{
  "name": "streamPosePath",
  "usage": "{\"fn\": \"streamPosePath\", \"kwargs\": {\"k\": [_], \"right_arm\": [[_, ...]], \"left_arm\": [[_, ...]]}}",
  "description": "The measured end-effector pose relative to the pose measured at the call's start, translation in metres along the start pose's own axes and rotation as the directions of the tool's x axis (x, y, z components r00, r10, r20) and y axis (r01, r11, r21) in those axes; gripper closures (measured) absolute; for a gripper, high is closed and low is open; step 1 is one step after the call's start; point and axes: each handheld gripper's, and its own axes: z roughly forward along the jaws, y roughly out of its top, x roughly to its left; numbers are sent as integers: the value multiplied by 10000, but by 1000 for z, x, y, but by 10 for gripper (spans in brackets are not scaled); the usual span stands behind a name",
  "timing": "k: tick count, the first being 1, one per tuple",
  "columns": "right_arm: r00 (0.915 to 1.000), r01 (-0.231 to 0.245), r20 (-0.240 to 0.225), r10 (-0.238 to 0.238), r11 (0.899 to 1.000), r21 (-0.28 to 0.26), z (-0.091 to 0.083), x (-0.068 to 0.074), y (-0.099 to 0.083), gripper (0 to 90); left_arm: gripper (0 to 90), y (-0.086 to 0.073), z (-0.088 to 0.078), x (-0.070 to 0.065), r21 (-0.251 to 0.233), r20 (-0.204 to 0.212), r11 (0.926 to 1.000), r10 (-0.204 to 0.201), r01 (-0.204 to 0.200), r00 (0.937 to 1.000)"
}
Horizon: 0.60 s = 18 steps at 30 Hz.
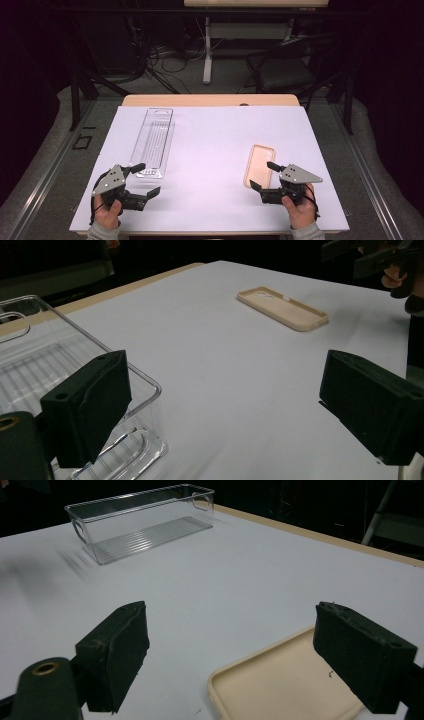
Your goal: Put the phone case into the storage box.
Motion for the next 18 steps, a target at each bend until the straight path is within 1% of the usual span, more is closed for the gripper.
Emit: {"fn": "streamPosePath", "kwargs": {"k": [4,6,11,14,17,18], "right_arm": [[10000,-29,12,29,10000,69,1,0,-1,142],[10000,-39,11,39,9999,155,1,1,0,142],[10000,89,5,-89,9997,215,1,3,1,141],[10000,88,-21,-87,9994,326,2,3,1,141],[9999,109,-108,-103,9985,541,4,2,1,142],[9999,82,-157,-73,9982,600,5,3,0,142]], "left_arm": [[67,0,0,0,-16,-44,10000,-97,97,9999],[67,-1,-2,0,61,-58,10000,-74,74,10000],[67,0,-3,-1,63,-22,10000,-77,77,10000],[67,-1,-1,-1,293,61,9995,-90,88,9999],[67,-1,3,-2,592,312,9982,22,-41,9995],[67,-1,4,-2,693,327,9976,69,-92,9994]]}}
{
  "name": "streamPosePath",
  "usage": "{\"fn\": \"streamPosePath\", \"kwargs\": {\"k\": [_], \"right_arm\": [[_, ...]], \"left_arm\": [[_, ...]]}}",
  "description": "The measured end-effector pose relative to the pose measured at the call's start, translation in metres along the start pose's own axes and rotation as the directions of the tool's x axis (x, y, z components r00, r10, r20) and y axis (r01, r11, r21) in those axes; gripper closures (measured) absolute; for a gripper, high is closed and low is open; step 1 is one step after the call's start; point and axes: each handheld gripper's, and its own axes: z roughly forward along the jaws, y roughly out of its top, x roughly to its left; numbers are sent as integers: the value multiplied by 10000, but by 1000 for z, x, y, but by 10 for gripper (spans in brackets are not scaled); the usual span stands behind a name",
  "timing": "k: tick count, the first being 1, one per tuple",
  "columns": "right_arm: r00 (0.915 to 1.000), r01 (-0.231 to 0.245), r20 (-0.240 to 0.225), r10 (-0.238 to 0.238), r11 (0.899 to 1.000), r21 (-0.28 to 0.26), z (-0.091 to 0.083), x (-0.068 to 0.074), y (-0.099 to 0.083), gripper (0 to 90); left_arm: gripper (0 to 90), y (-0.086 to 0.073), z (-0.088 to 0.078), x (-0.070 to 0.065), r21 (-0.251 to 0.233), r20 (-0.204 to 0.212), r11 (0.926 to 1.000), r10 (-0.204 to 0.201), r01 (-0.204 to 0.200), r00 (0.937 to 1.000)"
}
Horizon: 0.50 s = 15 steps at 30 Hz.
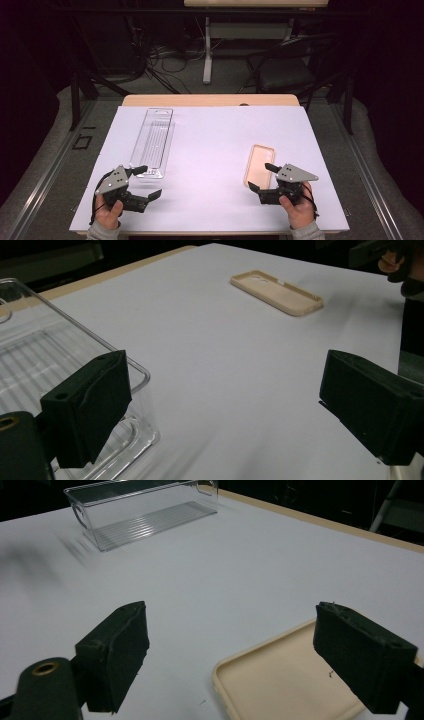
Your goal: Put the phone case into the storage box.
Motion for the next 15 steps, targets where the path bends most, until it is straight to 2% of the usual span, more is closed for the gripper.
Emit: {"fn": "streamPosePath", "kwargs": {"k": [2,4,9,12,15], "right_arm": [[10000,-8,-35,9,10000,37,1,0,0,142],[10000,-5,-82,8,9993,385,3,1,-1,141],[9999,-61,-108,75,9924,1230,8,2,1,142],[9998,-65,-164,92,9876,1570,9,4,3,141],[9996,265,61,-284,9789,2027,12,6,6,138]], "left_arm": [[67,0,1,-1,151,58,9999,63,-64,10000],[67,1,5,-3,497,126,9985,243,-249,9996],[67,4,10,-6,1130,118,9934,196,-208,9997],[67,9,11,-5,1373,-52,9905,-85,91,10000],[67,13,12,-2,1641,-313,9845,-569,613,9979]]}}
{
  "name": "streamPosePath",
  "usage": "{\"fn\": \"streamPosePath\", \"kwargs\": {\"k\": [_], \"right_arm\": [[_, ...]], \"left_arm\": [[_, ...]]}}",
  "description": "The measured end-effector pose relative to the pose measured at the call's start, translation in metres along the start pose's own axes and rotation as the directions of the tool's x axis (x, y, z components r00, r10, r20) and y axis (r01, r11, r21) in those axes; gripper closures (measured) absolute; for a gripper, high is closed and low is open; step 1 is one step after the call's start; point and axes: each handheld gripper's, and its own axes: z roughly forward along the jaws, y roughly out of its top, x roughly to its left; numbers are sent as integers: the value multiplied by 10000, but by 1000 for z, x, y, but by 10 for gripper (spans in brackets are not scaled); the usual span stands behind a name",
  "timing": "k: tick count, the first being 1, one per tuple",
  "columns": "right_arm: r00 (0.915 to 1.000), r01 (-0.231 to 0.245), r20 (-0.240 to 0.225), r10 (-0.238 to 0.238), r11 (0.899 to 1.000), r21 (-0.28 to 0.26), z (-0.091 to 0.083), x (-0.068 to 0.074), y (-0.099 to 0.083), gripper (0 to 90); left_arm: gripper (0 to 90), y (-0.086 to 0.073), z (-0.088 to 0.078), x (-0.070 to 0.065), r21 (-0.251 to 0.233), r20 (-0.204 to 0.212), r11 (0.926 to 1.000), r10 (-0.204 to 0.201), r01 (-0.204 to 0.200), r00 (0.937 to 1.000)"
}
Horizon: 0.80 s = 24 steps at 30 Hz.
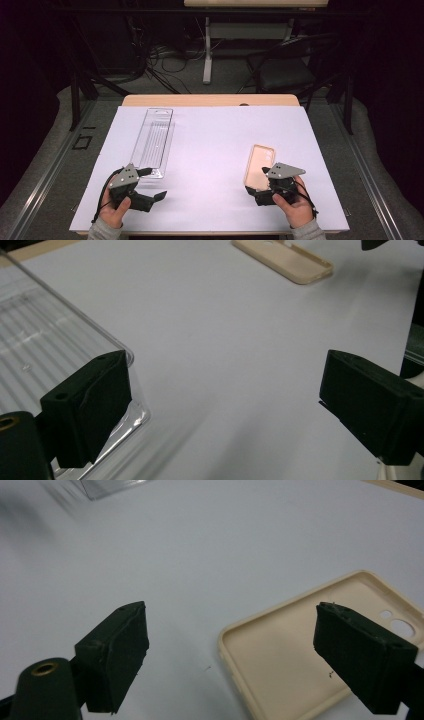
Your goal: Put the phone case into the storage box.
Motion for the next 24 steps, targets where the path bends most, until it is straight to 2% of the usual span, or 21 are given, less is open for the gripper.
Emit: {"fn": "streamPosePath", "kwargs": {"k": [3,6,10,13,15,16,20,24], "right_arm": [[9994,185,295,-203,9980,604,2,-1,4,130],[9997,-29,254,0,9933,1155,3,-6,9,92],[9993,-199,345,147,9876,1558,1,-14,16,75],[9981,-551,379,489,9813,1845,0,-22,21,73],[9960,-869,374,809,9745,2070,0,-29,24,73],[9963,-830,399,760,9715,2219,0,-32,25,72],[9942,-1079,360,1018,9504,2917,1,-43,28,52],[9894,-1445,363,1405,9303,3371,3,-52,31,50]], "left_arm": [[67,3,0,4,283,-134,9983,-514,517,9986],[67,7,-1,8,615,-339,9936,-924,944,9951],[67,14,-7,13,718,-491,9905,-1136,1170,9923],[67,21,-11,17,816,-589,9891,-1183,1229,9912],[67,26,-13,20,918,-616,9871,-1257,1311,9902],[67,29,-13,22,970,-637,9861,-1289,1347,9896],[67,38,-13,32,1094,-551,9816,-1514,1567,9869],[67,45,-10,41,1190,-383,9739,-1901,1934,9810]]}}
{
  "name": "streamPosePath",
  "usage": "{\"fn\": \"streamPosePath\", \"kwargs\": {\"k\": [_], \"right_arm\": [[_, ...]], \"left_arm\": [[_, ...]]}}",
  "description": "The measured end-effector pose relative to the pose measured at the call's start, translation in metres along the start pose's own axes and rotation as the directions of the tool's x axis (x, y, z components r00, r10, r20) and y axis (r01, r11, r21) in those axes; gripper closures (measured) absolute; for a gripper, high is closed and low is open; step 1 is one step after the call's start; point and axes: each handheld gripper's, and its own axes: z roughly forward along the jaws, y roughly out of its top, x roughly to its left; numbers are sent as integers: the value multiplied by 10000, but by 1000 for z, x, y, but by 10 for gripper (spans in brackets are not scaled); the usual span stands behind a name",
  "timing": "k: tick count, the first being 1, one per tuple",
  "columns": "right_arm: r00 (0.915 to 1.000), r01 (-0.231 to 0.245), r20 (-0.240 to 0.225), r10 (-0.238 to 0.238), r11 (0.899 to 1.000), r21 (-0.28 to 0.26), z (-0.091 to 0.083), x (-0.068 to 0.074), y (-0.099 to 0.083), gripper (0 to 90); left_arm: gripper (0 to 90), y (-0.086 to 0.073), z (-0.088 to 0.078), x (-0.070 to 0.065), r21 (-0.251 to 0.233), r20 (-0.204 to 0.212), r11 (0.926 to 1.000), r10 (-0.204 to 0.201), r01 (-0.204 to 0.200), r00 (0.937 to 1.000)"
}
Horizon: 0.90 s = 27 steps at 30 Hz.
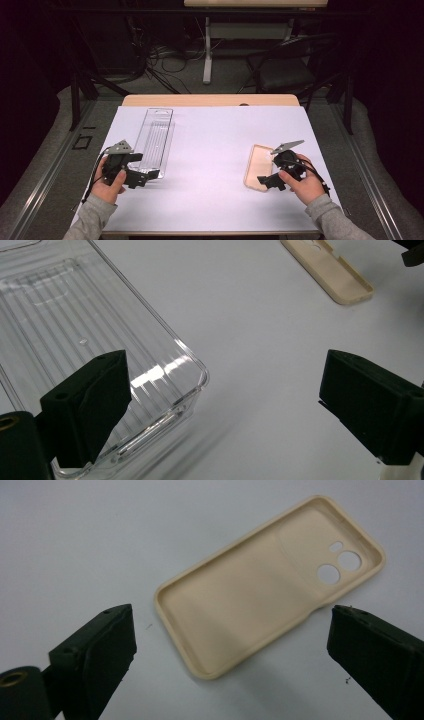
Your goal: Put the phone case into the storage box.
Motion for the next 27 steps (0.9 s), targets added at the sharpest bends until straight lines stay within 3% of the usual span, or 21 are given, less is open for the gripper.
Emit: {"fn": "streamPosePath", "kwargs": {"k": [4,10,13,18,21,22,23,27], "right_arm": [[9999,-114,130,108,9988,476,4,-6,2,34],[9992,-382,142,369,9940,1025,10,-11,3,29],[9989,-372,340,330,9909,1296,13,-12,4,21],[9968,-767,333,730,9892,1251,14,-16,6,26],[9950,-958,398,913,9868,1302,15,-18,7,61],[9952,-918,494,847,9816,1673,14,-19,8,75],[9949,-956,468,894,9838,1518,16,-20,8,100],[9910,-1320,423,1273,9813,1403,17,-24,10,152]], "left_arm": [[67,8,6,4,317,285,9995,-22,13,9996],[67,14,15,7,701,805,9971,-367,311,9961],[67,17,18,9,775,774,9960,-514,454,9957],[68,24,18,14,851,562,9944,-676,626,9961],[68,29,17,17,971,559,9925,-797,741,9952],[68,30,16,17,1017,558,9918,-830,770,9950],[70,32,16,17,1075,533,9914,-812,751,9953],[156,38,13,17,1066,445,9922,-703,653,9965]]}}
